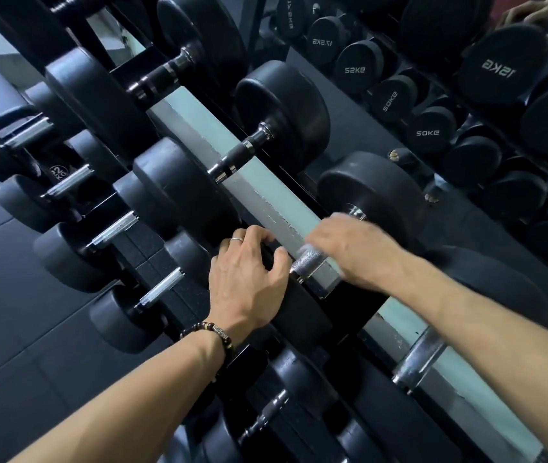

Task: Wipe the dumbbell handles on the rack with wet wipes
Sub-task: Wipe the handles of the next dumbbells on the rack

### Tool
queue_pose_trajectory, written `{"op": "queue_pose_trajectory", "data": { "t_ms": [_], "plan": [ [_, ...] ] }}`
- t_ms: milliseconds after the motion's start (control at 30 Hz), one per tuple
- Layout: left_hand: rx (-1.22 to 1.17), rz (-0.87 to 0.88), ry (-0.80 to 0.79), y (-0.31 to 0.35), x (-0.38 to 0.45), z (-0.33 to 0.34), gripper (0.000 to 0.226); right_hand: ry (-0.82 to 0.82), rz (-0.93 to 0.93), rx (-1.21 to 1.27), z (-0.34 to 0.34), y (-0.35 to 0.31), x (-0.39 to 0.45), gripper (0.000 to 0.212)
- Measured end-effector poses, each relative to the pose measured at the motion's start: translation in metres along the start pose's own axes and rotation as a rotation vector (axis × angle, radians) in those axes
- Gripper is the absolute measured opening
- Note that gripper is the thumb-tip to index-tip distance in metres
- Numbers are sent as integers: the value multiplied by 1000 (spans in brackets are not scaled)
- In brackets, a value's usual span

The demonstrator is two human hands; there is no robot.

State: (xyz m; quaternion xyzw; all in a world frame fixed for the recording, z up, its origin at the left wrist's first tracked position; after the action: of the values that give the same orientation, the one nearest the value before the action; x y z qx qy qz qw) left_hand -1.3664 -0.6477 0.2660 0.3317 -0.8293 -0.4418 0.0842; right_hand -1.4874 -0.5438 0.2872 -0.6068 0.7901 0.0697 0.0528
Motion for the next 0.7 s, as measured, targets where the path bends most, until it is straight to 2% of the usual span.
{"op": "queue_pose_trajectory", "data": {
  "t_ms": [33,167,267,300,333,367,467,533,600,633,667,700],
  "plan": [
    [2,-1,-1,0,0,0,40,67,41,-41,-6,7,0,32],
    [7,3,13,0,1,0,41,138,-7,-77,14,-22,-18,49],
    [9,5,9,0,2,2,40,283,-21,36,12,-30,-25,39],
    [9,4,6,-1,3,3,41,342,44,130,7,-26,-28,41],
    [11,1,2,-2,3,3,42,387,154,288,4,-22,-33,45],
    [12,0,-1,-2,3,3,42,428,345,472,-3,-17,-41,47],
    [9,-6,-7,-3,3,3,39,585,1081,851,1,-5,-83,38],
    [10,-14,-11,-3,2,3,37,668,1435,1013,18,-2,-96,35],
    [17,-17,-20,-3,2,3,36,695,1533,1144,24,-4,-81,47],
    [22,-16,-21,-3,2,3,35,679,1514,1176,29,-4,-69,47],
    [26,-15,-20,-3,3,3,35,630,1468,1187,30,-8,-57,26],
    [28,-14,-18,-3,3,3,35,554,1417,1157,30,-13,-50,34]
  ]
}}
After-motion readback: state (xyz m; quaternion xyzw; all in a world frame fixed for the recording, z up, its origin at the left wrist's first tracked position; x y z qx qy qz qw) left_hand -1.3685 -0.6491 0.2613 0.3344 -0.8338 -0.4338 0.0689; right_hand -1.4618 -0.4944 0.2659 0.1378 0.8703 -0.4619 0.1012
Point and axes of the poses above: each hand's wrist, its own x-axis towards the middle knuckle, its own z-axis out of the palm, y = z × x, the point moved 6 cm from there along x, towards the middle knuckle, and after that the axes turned 5 degrees about -x, right-handed, at the moved point
